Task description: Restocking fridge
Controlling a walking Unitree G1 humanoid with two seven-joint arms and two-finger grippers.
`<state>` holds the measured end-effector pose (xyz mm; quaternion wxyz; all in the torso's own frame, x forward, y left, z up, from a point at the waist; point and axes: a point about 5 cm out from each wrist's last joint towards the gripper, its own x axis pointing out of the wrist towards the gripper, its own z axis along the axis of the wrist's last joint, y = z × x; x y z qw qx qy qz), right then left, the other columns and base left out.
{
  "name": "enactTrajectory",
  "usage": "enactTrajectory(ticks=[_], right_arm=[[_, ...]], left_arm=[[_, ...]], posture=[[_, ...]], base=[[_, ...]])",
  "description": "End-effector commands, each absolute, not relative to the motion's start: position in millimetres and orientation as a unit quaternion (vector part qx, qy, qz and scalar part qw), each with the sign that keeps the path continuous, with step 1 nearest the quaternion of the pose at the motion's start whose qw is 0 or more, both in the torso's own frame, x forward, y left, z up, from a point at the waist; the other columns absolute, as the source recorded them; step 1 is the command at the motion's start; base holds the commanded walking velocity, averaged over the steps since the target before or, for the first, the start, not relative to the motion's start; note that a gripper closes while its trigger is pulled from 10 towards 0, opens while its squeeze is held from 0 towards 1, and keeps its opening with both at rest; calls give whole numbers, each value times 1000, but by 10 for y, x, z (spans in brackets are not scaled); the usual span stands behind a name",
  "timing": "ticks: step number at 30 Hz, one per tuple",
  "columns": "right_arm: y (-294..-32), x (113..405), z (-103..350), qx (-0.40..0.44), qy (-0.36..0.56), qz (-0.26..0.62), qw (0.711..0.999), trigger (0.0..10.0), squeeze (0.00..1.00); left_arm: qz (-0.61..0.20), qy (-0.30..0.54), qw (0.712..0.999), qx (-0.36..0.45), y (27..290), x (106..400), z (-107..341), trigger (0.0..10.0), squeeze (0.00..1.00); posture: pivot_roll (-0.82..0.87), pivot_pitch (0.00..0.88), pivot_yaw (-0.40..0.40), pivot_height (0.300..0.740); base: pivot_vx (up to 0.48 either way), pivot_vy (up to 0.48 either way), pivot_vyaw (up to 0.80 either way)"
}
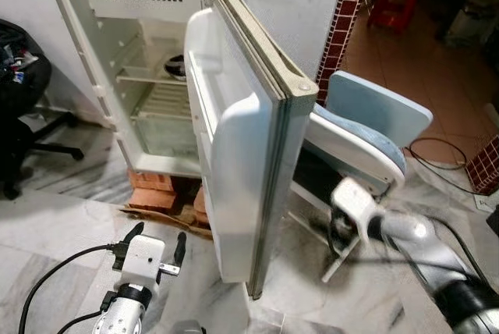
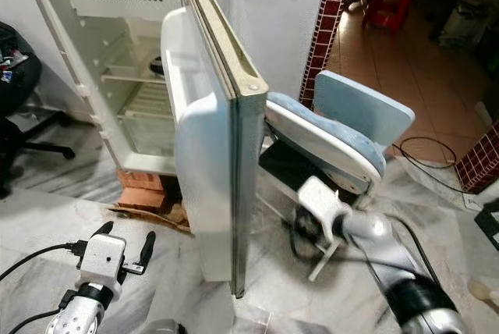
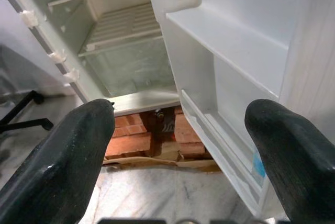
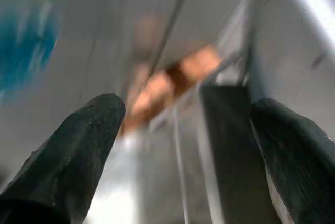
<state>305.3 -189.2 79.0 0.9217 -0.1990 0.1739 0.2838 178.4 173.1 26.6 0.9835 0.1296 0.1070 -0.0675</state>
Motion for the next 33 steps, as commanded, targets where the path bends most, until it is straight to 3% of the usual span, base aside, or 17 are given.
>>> enactTrajectory(ticks=[1, 5, 7, 9, 11, 15, 19, 26, 33], right_arm=[[-1790, 3150, 930, -151, 131, 259, 945, 10000, 0], [-1452, 3160, 1039, -31, 98, 299, 949, 10000, 0], [-1173, 3046, 1131, 44, 71, 378, 922, 10000, 0], [-1070, 2967, 1153, 52, 61, 412, 908, 10000, 0], [-1105, 2998, 1075, 23, 70, 390, 918, 10000, 0], [-1233, 3110, 1039, 51, 78, 332, 939, 10000, 0], [-1429, 3234, 1012, 1, 73, 246, 967, 10000, 0], [-1521, 3267, 977, 4, 70, 206, 976, 10000, 0], [-1635, 3265, 957, -9, 42, 146, 988, 10000, 0]], left_arm=[[-73, 107, 982, 135, 1723, 1787, 251, 10000, 0], [-74, 105, 982, 136, 1722, 1803, 241, 10000, 0], [-74, 103, 982, 139, 1728, 1817, 233, 10000, 0], [-74, 102, 982, 140, 1735, 1830, 226, 10000, 0], [-73, 101, 982, 141, 1741, 1836, 222, 10000, 0], [-71, 98, 982, 145, 1773, 1844, 211, 10000, 0], [-71, 95, 982, 149, 1804, 1836, 205, 10000, 0], [-71, 94, 981, 152, 1816, 1810, 181, 10000, 0], [-9, 95, 984, 153, 1996, 1916, 177, 10000, 0]], posture=[[96, 0, -20, 740], [98, 0, -24, 740], [102, 0, -26, 740], [106, 0, -31, 740], [109, 0, -33, 740], [116, 0, -37, 740], [120, 0, -37, 740], [121, 0, -36, 740], [115, 0, -34, 740]], base=[[0, 0, 0], [0, 0, 0], [0, 0, 0], [0, 0, 0], [0, 0, 0], [0, 0, 0], [0, 0, 0], [0, 0, 0], [0, 0, 0]])
